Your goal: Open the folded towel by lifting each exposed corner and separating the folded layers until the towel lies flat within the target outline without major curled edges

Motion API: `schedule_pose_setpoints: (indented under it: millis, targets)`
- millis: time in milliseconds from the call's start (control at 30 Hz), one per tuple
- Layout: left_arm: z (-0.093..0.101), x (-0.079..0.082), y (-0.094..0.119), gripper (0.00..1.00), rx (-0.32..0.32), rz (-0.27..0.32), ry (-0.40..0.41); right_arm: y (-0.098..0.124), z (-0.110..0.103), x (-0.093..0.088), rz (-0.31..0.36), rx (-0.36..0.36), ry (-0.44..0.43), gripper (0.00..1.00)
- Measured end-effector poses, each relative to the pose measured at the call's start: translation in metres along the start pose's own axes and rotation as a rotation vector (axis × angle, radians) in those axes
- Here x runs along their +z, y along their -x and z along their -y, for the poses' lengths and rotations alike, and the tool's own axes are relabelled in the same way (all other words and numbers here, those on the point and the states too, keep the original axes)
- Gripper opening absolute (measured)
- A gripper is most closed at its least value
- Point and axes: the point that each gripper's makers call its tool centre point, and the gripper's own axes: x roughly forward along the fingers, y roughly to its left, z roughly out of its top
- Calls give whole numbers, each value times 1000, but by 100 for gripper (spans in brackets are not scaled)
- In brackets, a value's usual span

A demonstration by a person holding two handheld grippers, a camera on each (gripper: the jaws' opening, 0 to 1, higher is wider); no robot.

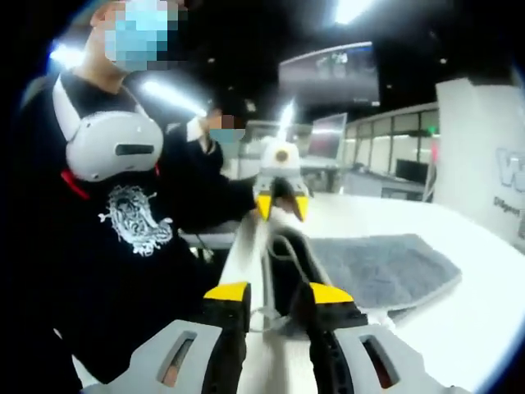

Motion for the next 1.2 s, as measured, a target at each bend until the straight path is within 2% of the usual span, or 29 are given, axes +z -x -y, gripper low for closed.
schedule_pose_setpoints:
  millis: [100, 133, 267, 367, 433, 533, 600, 633, 667, 767, 967, 1033, 1100, 1200]
  targets:
    - [-7, 1, 2, 27, 51, -1, -20, 4, 6, 6, 22, -39, 8, 22]
    - [-8, 1, 3, 31, 62, -2, -17, 5, 8, 8, 30, -51, 7, 22]
    - [-17, 4, 6, 47, 134, 6, 16, 13, 18, 24, 93, -112, 1, 23]
    - [-19, 8, 8, 65, 166, 19, 28, 18, 25, 32, 124, -156, 4, 27]
    - [-23, 12, 9, 80, 197, 31, 36, 22, 30, 37, 145, -186, -2, 35]
    - [-29, 16, 12, 100, 255, 30, 34, 29, 44, 44, 194, -255, -33, 56]
    - [-39, 12, 17, 100, 342, -28, 7, 34, 58, 41, 198, -317, -140, 82]
    - [-43, 12, 19, 100, 371, -35, 1, 36, 66, 44, 220, -356, -170, 100]
    - [-48, 13, 21, 100, 410, -40, -5, 39, 68, 41, 211, -369, -188, 96]
    - [-60, 20, 31, 100, 501, -21, 9, 51, 87, 42, 225, -447, -189, 100]
    - [-79, 41, 59, 100, 666, 67, 18, 60, 94, 46, 248, -490, -177, 100]
    - [-84, 42, 69, 100, 724, 60, 20, 63, 96, 47, 254, -511, -169, 100]
    - [-91, 44, 84, 100, 807, 58, 5, 68, 99, 48, 251, -556, -154, 100]
    - [-89, 43, 89, 100, 824, 54, 27, 73, 101, 47, 243, -591, -160, 100]
